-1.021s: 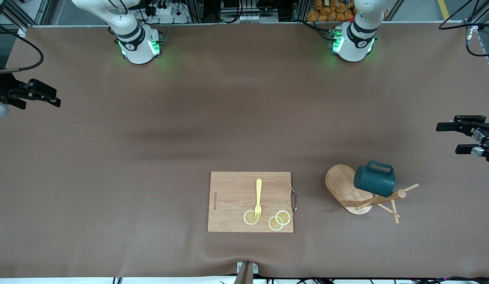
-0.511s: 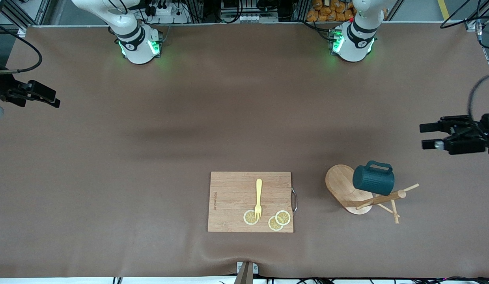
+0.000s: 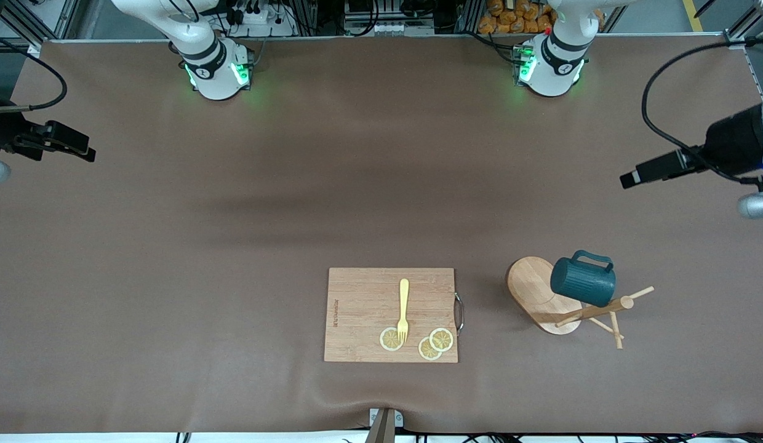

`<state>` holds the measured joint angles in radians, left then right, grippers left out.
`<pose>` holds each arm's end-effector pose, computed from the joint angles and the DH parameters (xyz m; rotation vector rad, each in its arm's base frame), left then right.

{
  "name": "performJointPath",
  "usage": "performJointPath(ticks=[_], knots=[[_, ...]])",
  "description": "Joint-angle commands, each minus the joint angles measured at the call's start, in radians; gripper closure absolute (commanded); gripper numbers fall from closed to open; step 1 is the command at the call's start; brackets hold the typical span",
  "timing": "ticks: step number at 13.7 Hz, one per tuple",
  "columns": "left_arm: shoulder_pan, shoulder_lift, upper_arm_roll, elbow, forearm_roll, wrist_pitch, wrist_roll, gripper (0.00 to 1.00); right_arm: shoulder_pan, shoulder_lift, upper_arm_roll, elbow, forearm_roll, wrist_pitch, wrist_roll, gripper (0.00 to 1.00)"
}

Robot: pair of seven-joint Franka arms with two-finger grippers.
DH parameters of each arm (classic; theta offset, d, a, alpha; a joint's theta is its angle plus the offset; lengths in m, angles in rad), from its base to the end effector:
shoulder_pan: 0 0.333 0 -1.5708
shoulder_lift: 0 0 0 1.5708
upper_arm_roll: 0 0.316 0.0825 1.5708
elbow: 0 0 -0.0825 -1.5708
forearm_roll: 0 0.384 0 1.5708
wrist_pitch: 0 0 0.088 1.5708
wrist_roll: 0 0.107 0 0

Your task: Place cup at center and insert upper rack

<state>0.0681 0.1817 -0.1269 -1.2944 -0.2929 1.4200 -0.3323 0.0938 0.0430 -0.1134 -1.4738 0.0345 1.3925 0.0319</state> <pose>0.5912 -0.0609 0.6422 2.8197 0.3379 -0.1625 0.5490 -0.0051 0.6314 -3.1061 0.0741 0.1932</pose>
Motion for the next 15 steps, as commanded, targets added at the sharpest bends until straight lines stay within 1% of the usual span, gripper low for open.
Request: performJointPath(ticks=[1,2,4,5,6,8,11,15], knots=[[-0.111,-0.128,0.145,-0.140,0.064,0.022,0.134,0.00,0.006,-0.009,-0.002,0.020,-0.008,-0.024,0.019,0.00],[-0.122,-0.161,0.156,-0.179,0.078,0.037,0.160,0.00,0.007,-0.009,-0.002,0.018,-0.008,-0.024,0.020,0.00],[-0.129,-0.235,0.156,-0.274,0.145,0.103,0.161,0.00,0.007,-0.009,0.000,0.018,-0.008,-0.027,0.014,0.00],[-0.149,-0.269,0.156,-0.325,0.179,0.135,0.161,0.00,0.007,-0.008,0.000,0.018,-0.008,-0.027,0.013,0.00],[-0.152,-0.292,0.153,-0.363,0.196,0.154,0.161,0.00,0.007,-0.008,-0.002,0.018,-0.008,-0.026,0.013,0.00],[-0.154,-0.324,0.148,-0.407,0.216,0.175,0.161,0.00,0.007,-0.009,0.000,0.020,-0.008,-0.027,0.014,0.00],[-0.156,-0.352,0.110,-0.424,0.308,0.186,0.159,0.00,0.007,-0.009,0.000,0.018,-0.008,-0.027,0.013,0.00],[-0.146,-0.344,0.121,-0.413,0.319,0.178,0.165,0.00,0.009,-0.009,0.001,0.018,-0.007,-0.027,0.020,0.00]])
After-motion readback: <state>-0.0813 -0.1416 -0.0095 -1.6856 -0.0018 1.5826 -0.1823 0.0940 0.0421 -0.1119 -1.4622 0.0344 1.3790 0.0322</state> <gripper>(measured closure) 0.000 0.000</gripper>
